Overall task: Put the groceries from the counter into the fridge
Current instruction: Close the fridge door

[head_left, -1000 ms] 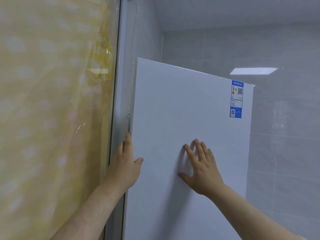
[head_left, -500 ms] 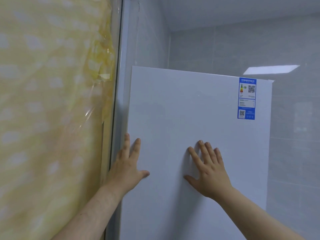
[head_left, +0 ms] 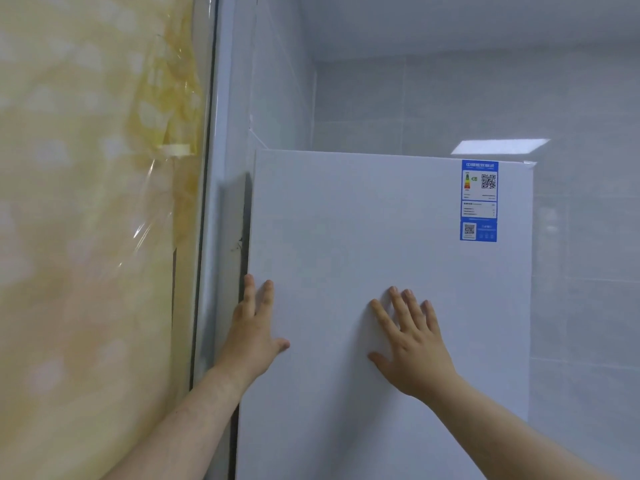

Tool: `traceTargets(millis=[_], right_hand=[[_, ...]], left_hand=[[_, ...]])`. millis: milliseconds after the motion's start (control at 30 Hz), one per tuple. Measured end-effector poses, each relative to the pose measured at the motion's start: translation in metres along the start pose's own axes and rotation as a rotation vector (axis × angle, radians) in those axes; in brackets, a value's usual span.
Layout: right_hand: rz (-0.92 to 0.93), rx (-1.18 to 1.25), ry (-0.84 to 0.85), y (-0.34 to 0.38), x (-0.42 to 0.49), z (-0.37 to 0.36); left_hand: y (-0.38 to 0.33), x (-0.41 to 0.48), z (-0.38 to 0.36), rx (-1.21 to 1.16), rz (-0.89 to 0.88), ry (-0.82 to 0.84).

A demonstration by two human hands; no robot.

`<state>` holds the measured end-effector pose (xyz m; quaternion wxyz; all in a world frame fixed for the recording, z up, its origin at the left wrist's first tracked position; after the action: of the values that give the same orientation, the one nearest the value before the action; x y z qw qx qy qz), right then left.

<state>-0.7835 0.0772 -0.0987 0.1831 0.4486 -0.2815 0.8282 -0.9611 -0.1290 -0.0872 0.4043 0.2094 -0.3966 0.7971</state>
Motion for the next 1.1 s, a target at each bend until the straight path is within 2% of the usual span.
traceTargets(millis=[200, 667, 933, 1100], right_hand=[[-0.005, -0.049, -0.025, 0.001, 0.006, -0.011], [-0.036, -0.059, 0.030, -0.002, 0.011, -0.029], [-0.049, -0.062, 0.023, -0.002, 0.012, -0.026], [-0.050, -0.062, 0.086, -0.002, 0.014, -0.021]], left_hand=[[0.014, 0.023, -0.015, -0.037, -0.020, 0.017], [0.028, 0.046, -0.035, -0.058, -0.056, 0.037], [0.032, 0.049, -0.034, 0.054, -0.075, 0.050], [0.026, 0.048, -0.026, 0.151, -0.078, 0.029]])
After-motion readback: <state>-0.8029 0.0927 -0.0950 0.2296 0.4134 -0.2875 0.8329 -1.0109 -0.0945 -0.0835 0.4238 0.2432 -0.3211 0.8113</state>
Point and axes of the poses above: each hand's wrist, its own x-axis towards the middle knuckle, its own z-axis out of the back of the hand, y = z × x, the point moved 6 cm from there along x, towards the middle knuckle, and after that the axes turned 2 degrees about -y, right-handed, at the moved point
